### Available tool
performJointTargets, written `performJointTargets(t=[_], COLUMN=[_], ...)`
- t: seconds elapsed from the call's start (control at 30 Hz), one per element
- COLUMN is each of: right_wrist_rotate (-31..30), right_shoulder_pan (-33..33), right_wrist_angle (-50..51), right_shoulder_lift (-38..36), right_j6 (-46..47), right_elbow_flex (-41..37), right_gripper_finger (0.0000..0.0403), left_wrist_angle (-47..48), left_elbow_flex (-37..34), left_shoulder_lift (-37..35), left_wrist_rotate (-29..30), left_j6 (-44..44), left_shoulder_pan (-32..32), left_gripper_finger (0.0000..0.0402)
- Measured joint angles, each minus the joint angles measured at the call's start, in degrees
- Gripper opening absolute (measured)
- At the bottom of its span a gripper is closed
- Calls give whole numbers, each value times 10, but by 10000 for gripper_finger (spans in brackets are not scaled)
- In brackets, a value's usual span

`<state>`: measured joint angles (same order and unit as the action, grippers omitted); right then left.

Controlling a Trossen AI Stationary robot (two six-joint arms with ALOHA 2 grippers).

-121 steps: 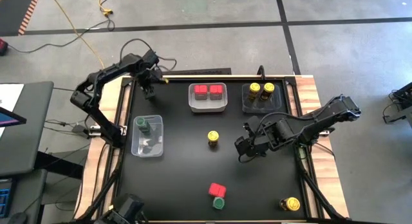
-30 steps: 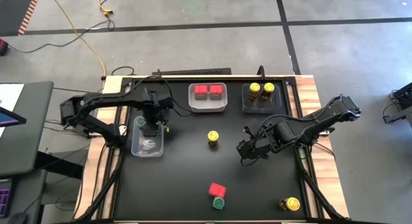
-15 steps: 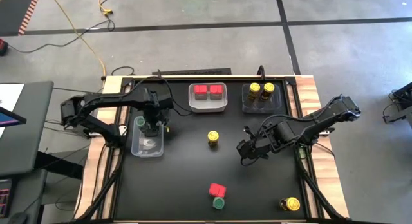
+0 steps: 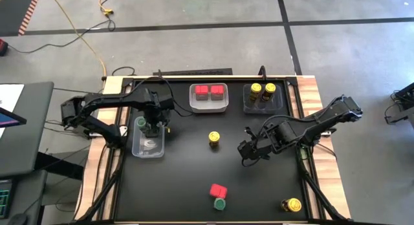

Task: Sort spices by type
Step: Put the top green seasoning bottle into the transparent bin

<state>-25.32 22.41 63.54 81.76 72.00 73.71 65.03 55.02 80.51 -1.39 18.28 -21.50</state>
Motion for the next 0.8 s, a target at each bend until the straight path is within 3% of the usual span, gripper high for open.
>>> performJointTargets(t=[0.33,0.8], right_wrist_rotate=[0,0], right_shoulder_pan=[0,0], right_wrist_angle=[-4,-7], right_shoulder_lift=[0,0], right_j6=[0,-4], right_elbow_flex=[0,0], right_gripper_finger=[350,350], left_wrist_angle=[-1,3], left_elbow_flex=[0,2], left_shoulder_lift=[0,0], left_wrist_rotate=[13,19], left_j6=[-6,-26], left_shoulder_pan=[0,0], left_gripper_finger=[288,331])
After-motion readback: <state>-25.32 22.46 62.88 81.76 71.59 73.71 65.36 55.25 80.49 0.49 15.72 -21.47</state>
